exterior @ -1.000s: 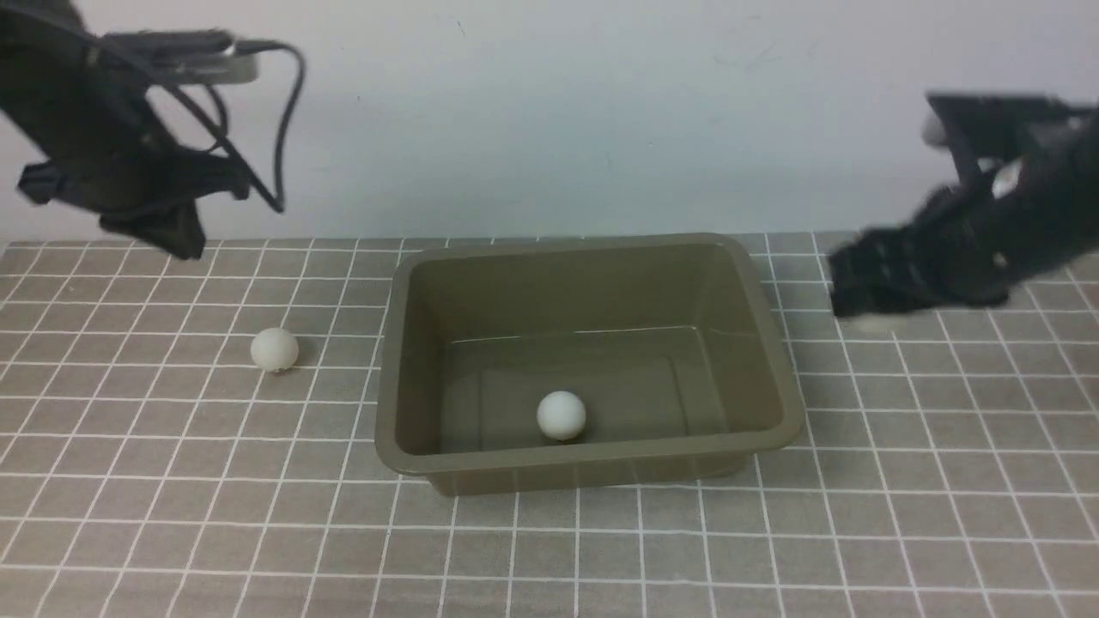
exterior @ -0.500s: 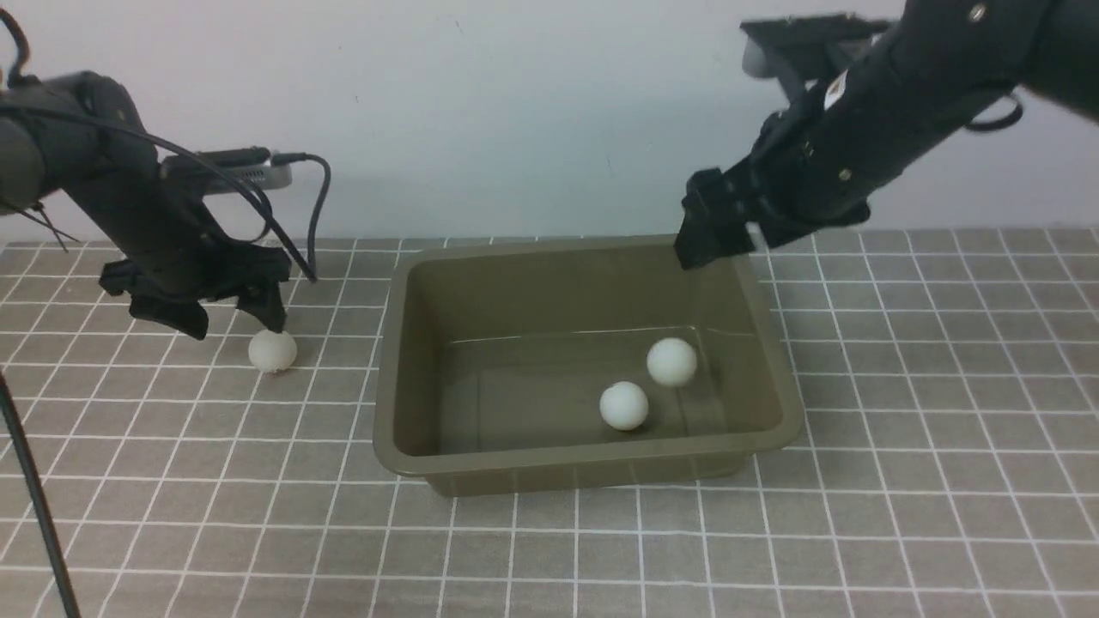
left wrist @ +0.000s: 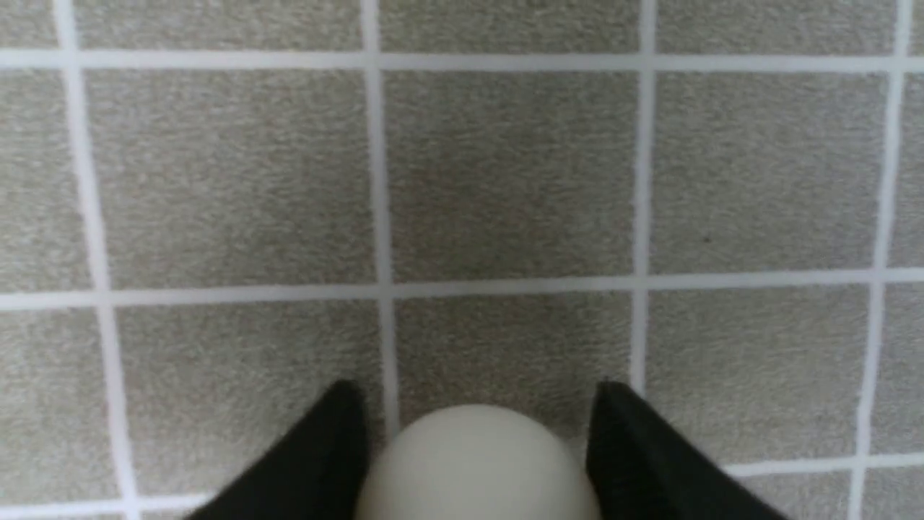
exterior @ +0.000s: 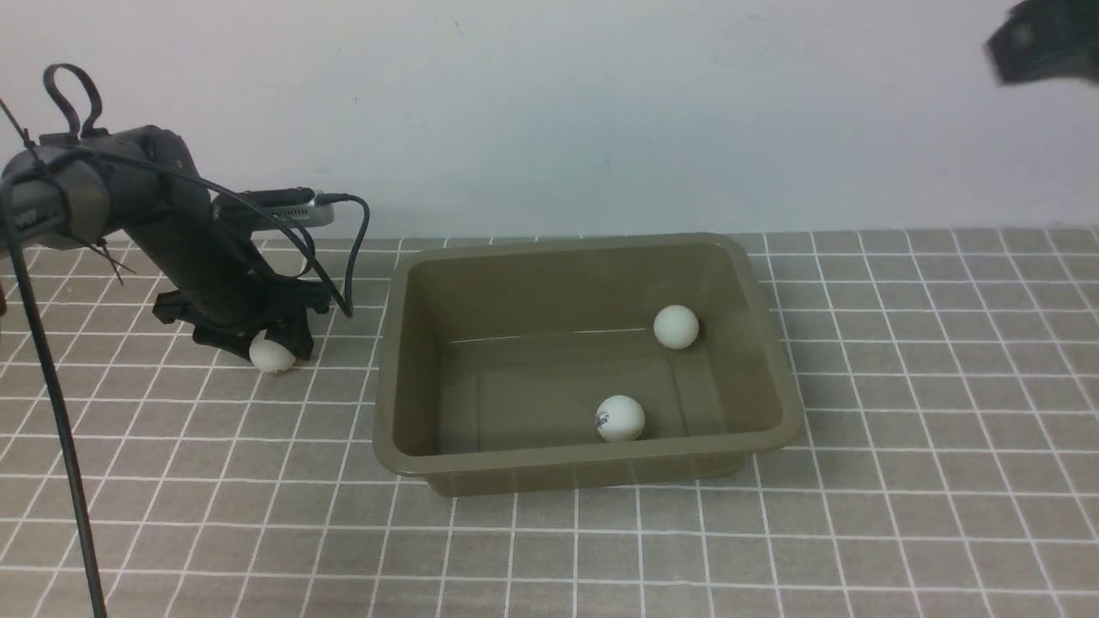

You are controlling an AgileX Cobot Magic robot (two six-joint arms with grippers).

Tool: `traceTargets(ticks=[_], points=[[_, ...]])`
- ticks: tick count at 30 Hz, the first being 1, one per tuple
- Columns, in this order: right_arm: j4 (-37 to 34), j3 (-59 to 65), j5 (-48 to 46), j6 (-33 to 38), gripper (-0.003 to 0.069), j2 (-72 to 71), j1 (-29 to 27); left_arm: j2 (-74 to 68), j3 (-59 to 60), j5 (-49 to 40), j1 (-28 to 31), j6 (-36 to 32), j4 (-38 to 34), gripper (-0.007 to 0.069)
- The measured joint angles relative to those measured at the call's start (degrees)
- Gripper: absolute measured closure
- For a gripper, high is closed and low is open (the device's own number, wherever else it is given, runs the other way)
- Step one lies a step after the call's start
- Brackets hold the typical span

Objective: Put the table tennis balls into the box on the grey coffee tablecloth.
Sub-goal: 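Reach for and grasp a ping pong ball on the table beside the basket, then drop the ball into the bin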

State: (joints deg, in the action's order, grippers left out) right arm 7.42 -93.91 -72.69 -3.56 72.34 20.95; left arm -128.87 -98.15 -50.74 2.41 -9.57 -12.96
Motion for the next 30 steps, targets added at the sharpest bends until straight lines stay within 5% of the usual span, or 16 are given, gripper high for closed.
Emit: traceTargets(ticks=[12, 16, 24, 27, 30], points=[[4.2, 20.5, 0.7, -12.3, 0.0498, -22.6, 0.0, 12.9, -13.6, -16.7, -3.5, -3.6, -6.5, 0.0279], [4.2, 35.5, 13.8, -16.4, 0.0531, -30.8, 0.0, 15.6, -14.2, -17.5, -11.5, -7.3, -10.9, 0.0279], [5.8, 56.2, 43.2, -19.6, 0.0543, -40.7, 0.0, 9.1, -14.0, -12.4, -21.6, -5.4, -4.5, 0.0246], [7.8, 65.0, 58.4, -19.7, 0.0543, -45.7, 0.0, 5.9, -14.0, -10.2, -24.8, -0.8, 1.4, 0.0079], [8.1, 69.6, 64.4, -20.0, 0.0543, -49.8, 0.0, 5.5, -14.4, -10.6, -25.7, 2.4, 4.8, 0.0016]])
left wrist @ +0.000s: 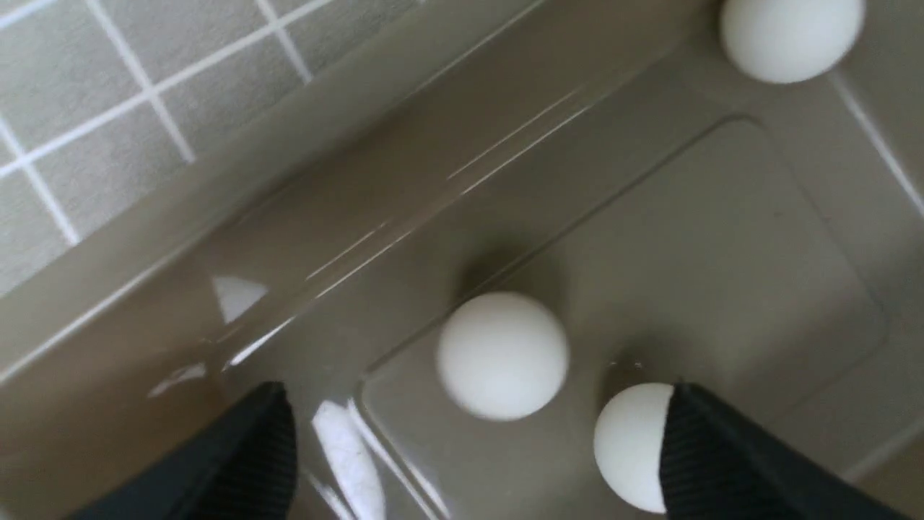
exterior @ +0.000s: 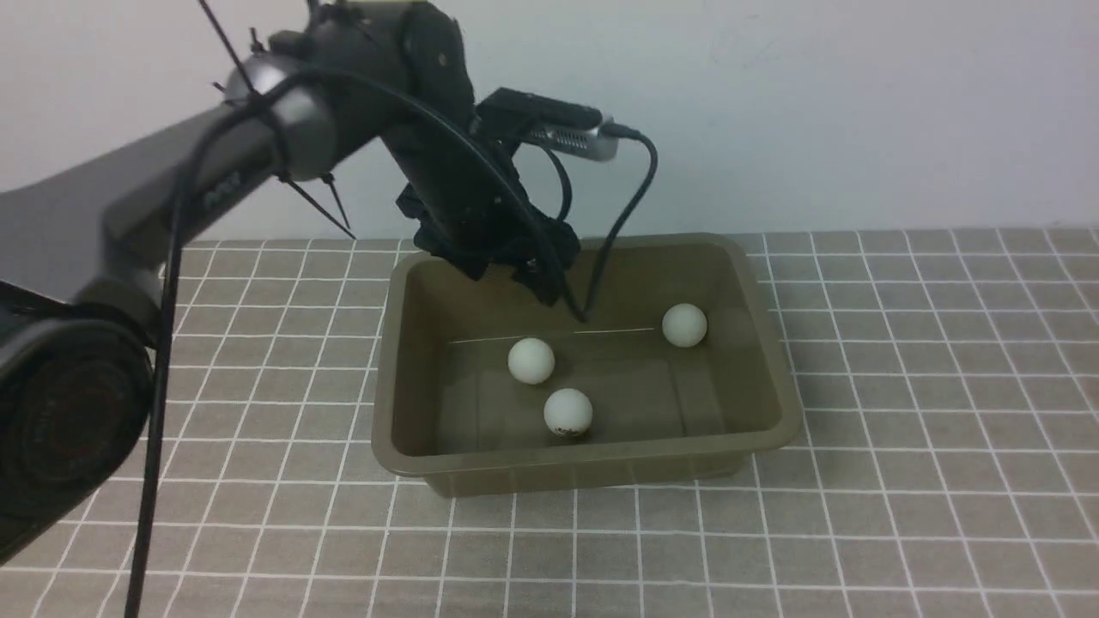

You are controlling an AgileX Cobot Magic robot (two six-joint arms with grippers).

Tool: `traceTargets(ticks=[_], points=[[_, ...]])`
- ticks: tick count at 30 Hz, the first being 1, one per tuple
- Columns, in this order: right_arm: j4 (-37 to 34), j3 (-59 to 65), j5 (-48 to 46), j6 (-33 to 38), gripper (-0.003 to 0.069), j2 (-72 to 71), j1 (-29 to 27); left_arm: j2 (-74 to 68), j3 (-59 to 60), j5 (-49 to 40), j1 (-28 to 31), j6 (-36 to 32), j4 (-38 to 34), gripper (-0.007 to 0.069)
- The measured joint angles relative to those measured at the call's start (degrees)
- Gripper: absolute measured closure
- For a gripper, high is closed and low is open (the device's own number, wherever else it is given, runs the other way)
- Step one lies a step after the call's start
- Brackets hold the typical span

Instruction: Put the table tennis balls into the box on the grey coffee tablecloth.

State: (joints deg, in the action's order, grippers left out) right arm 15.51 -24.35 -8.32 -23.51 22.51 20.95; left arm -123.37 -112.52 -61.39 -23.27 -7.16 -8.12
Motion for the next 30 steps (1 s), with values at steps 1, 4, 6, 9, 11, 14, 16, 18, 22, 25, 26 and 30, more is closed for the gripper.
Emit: traceTargets(ticks=[1, 4, 6, 9, 11, 14, 16, 18, 22, 25, 26, 30], points=[[0.0, 1.0, 0.7, -0.1, 0.0543, -0.8, 0.0, 0.1, -0.8, -0.9, -0.1, 0.8, 1.0, 0.0024], [0.2, 4.7, 1.7, -0.9, 0.0575, -4.4, 0.0, 2.2, -3.6, -6.9, 0.1, 2.4, 4.6, 0.0247], [0.4, 6.5, 2.6, -1.1, 0.0610, -5.7, 0.0, 4.6, -4.3, -8.2, 0.3, 2.4, 6.4, 0.0407], [0.8, 9.5, 5.0, -1.1, 0.0658, -6.7, 0.0, 9.9, -4.4, -9.2, 0.8, 2.5, 8.1, 0.0574], [1.1, 11.4, 6.5, -1.1, 0.0669, -6.8, 0.0, 15.5, -4.5, -9.5, 1.0, 2.6, 8.1, 0.0617], [1.1, 12.5, 7.3, -1.1, 0.0671, -6.8, 0.0, 21.7, -3.4, -9.7, 1.1, 2.6, 7.8, 0.0629], [1.2, 12.8, 7.6, -1.1, 0.0671, -6.8, 0.0, 29.7, 1.7, -9.7, 0.5, 2.7, 7.0, 0.0629], [1.2, 12.8, 8.3, -1.1, 0.0671, -6.8, 0.0, 35.2, 6.9, -8.6, 0.0, 2.8, 6.7, 0.0629], [1.2, 12.8, 8.3, -1.1, 0.0672, -6.8, 0.0, 48.4, 21.1, -1.3, -0.6, 4.2, 6.1, 0.0629], [1.4, 12.8, 8.3, -1.1, 0.0672, -6.8, 0.0, 59.0, 35.3, 6.8, -0.6, 4.8, 5.9, 0.0629], [1.6, 12.8, 8.3, -1.1, 0.0672, -6.8, 0.0, 62.1, 40.1, 9.6, -0.6, 4.8, 5.8, 0.0629], [2.2, 12.8, 8.3, -1.1, 0.0672, -6.8, 0.0, 70.8, 54.4, 18.0, -0.6, 5.2, 4.9, 0.0629]])
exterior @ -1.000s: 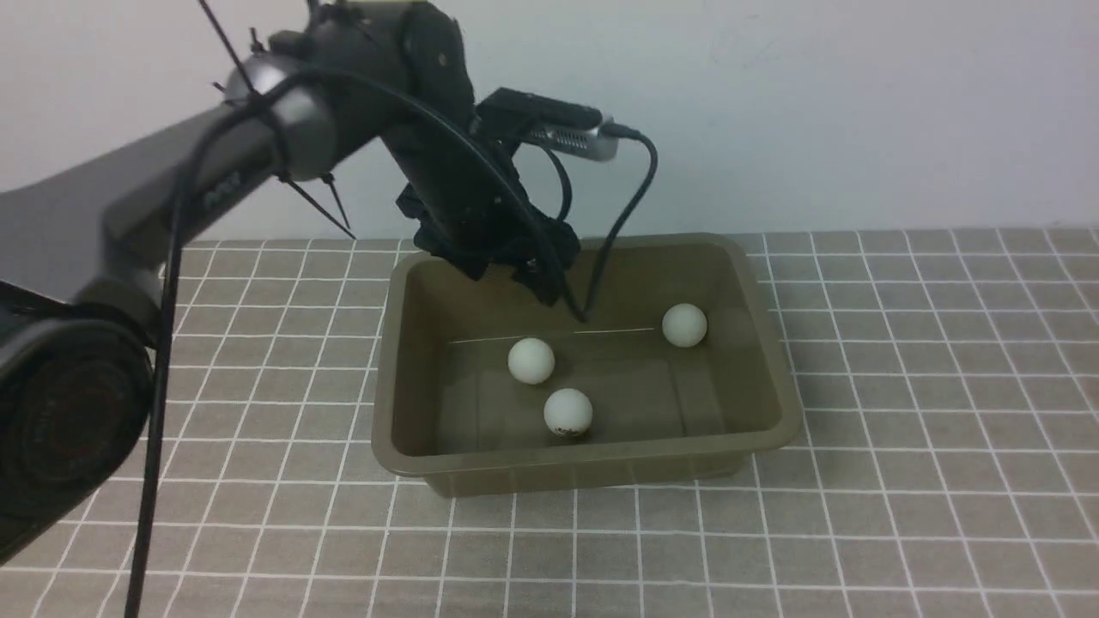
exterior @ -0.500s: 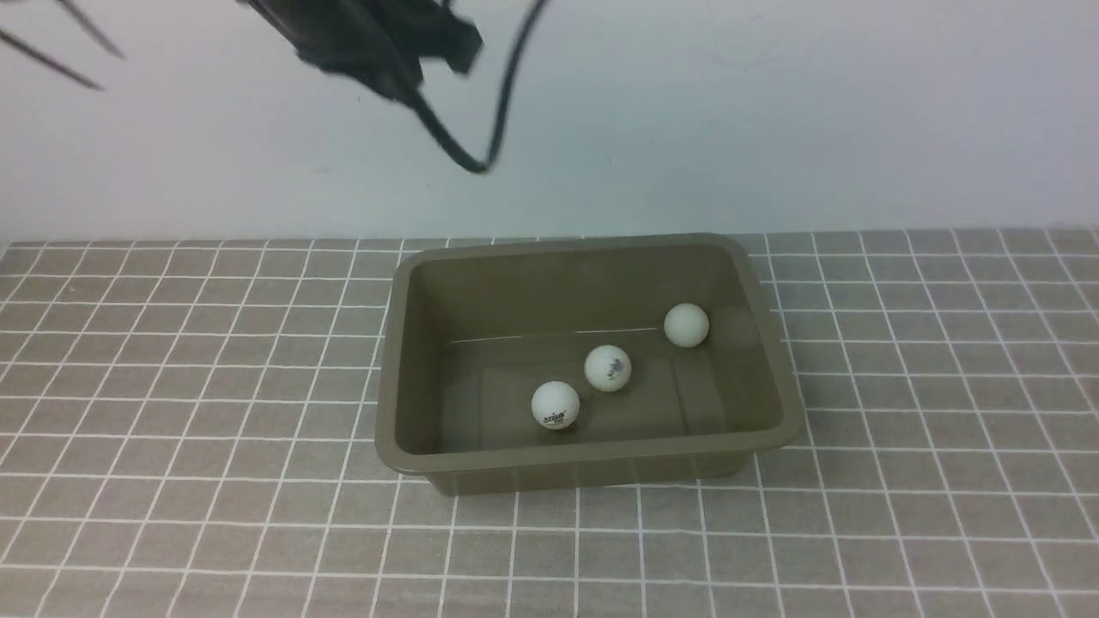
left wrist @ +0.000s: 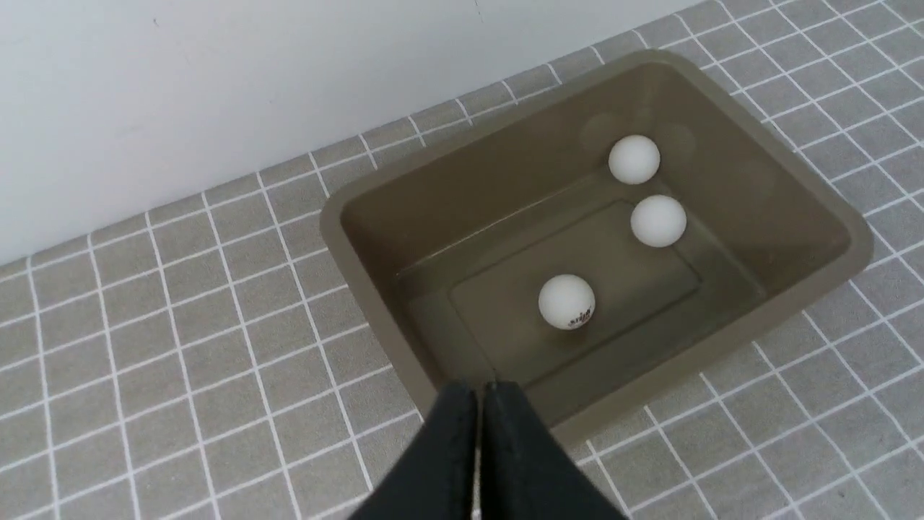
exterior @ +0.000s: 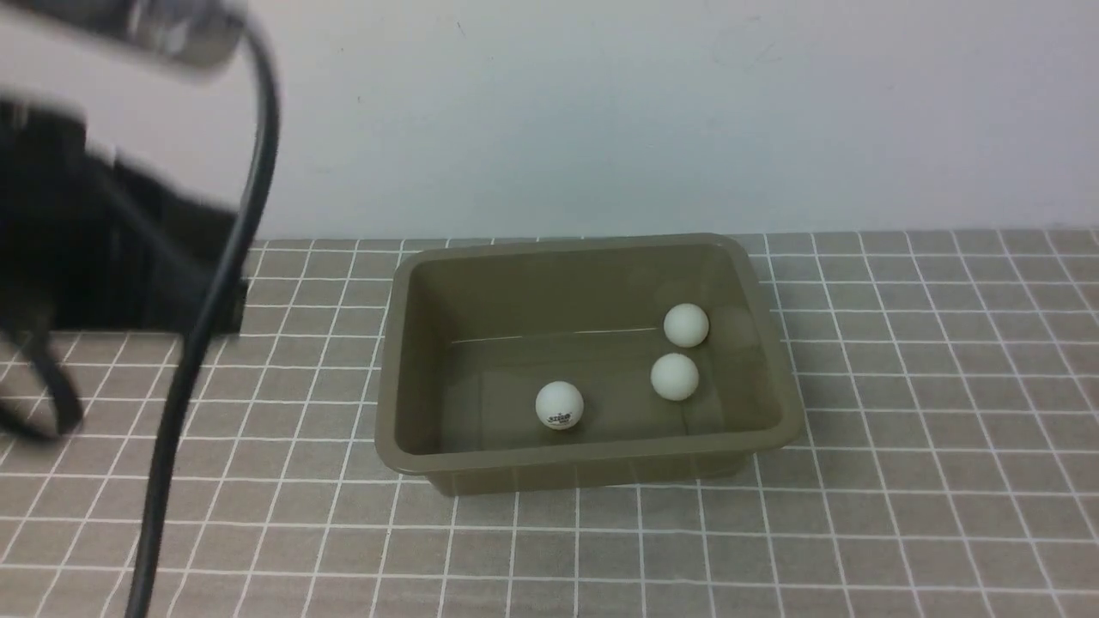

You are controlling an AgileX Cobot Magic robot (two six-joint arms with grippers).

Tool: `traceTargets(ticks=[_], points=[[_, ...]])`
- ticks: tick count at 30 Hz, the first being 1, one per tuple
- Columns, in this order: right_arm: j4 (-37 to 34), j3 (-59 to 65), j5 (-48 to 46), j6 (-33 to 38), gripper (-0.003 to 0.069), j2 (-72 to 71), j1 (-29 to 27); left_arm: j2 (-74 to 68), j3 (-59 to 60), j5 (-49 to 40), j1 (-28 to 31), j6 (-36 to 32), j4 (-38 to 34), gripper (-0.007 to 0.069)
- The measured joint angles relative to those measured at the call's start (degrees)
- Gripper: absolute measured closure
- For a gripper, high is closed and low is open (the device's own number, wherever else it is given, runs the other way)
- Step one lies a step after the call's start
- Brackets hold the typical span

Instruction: Put the table tennis balls into the box on the grey coffee tablecloth.

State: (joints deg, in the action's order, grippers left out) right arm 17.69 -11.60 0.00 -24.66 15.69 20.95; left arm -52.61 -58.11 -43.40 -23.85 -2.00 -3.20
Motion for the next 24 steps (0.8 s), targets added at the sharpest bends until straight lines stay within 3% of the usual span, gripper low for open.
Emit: traceTargets(ticks=[2, 8, 20, 24], points=[[0.1, 0.0, 0.0, 0.0, 0.0672, 0.0, 0.0, 5.5, 9.0, 4.4, 0.0, 0.0, -2.0, 0.0629], [0.1, 0.0, 0.0, 0.0, 0.0672, 0.0, 0.0, 12.4, 18.1, 6.3, 0.0, 0.0, -6.3, 0.0629], [0.1, 0.0, 0.0, 0.0, 0.0672, 0.0, 0.0, 13.9, 20.4, 6.4, 0.0, -1.7, -4.1, 0.0629], [0.1, 0.0, 0.0, 0.0, 0.0672, -0.1, 0.0, 16.7, 22.4, 10.3, 0.1, -2.0, -0.6, 0.0629]])
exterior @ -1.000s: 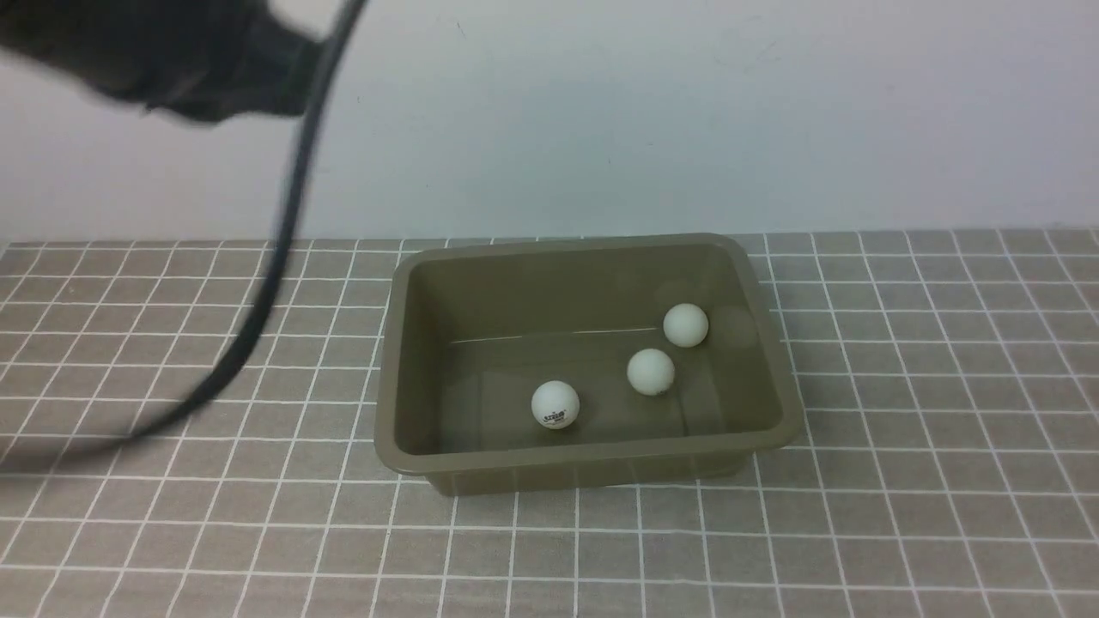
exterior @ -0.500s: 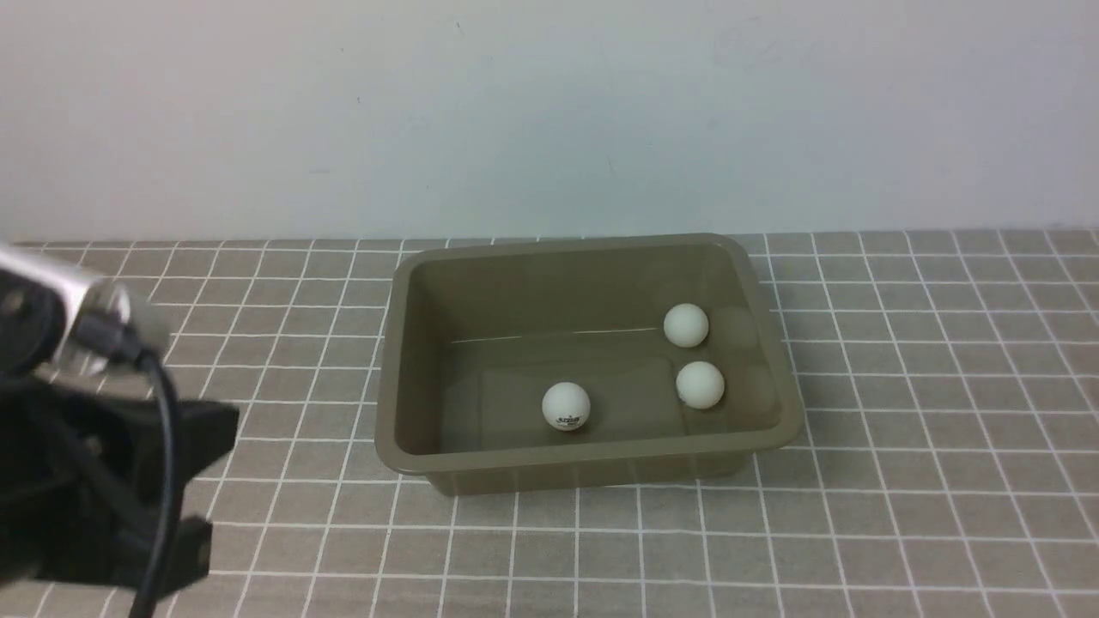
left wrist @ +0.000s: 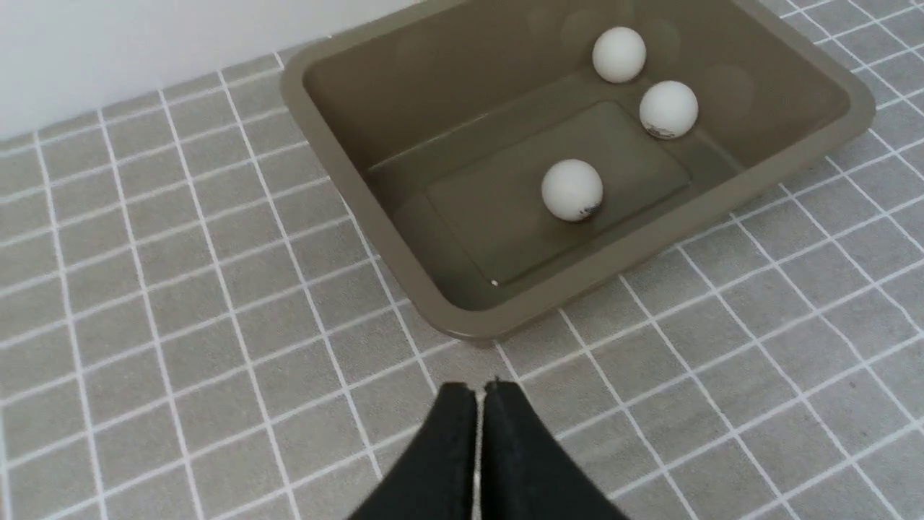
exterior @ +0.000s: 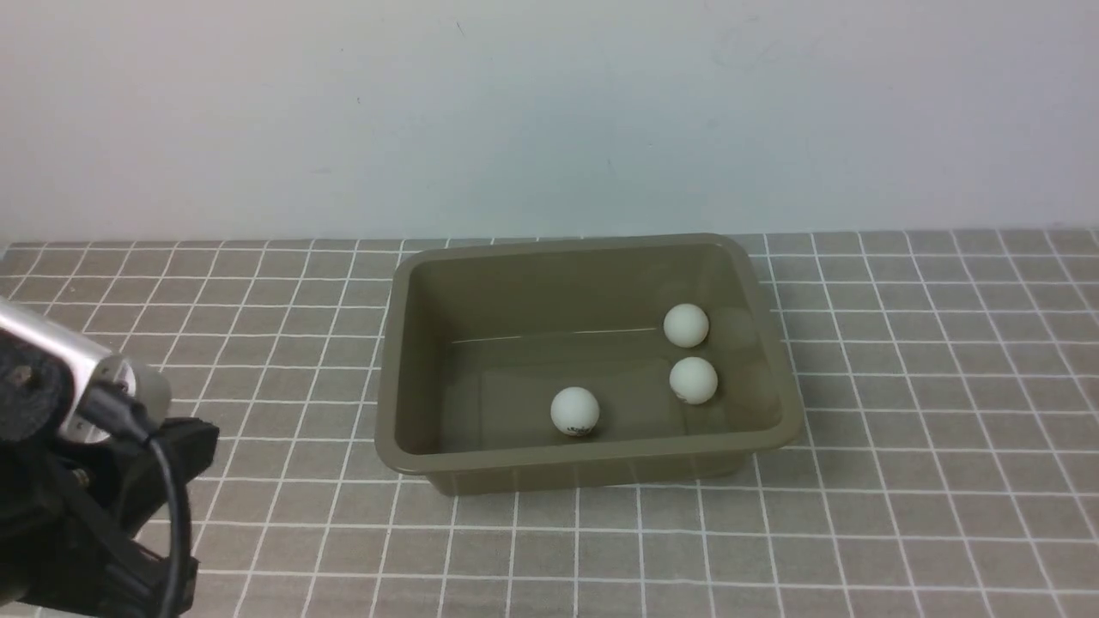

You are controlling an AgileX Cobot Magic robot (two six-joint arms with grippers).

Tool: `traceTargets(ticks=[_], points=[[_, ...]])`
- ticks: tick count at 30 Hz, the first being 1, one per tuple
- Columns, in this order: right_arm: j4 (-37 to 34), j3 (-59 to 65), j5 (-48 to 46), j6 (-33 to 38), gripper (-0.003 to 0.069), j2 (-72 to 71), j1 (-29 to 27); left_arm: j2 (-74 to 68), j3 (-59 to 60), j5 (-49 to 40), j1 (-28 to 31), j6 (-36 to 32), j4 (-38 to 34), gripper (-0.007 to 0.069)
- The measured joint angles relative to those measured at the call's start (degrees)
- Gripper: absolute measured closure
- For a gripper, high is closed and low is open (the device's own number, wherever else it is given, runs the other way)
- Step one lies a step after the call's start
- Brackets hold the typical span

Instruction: Put the table tennis balls into the box on the grey coffee tablecloth.

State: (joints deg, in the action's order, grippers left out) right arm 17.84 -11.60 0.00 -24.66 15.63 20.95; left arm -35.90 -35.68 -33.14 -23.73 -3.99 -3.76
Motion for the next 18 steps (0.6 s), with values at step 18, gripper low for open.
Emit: traceTargets(ticks=[18], points=[[0.0, 0.0, 0.0, -0.6, 0.0672, -0.1, 0.0, 36.5, 37.3, 12.6, 18.6, -0.2, 2.6, 0.0629]])
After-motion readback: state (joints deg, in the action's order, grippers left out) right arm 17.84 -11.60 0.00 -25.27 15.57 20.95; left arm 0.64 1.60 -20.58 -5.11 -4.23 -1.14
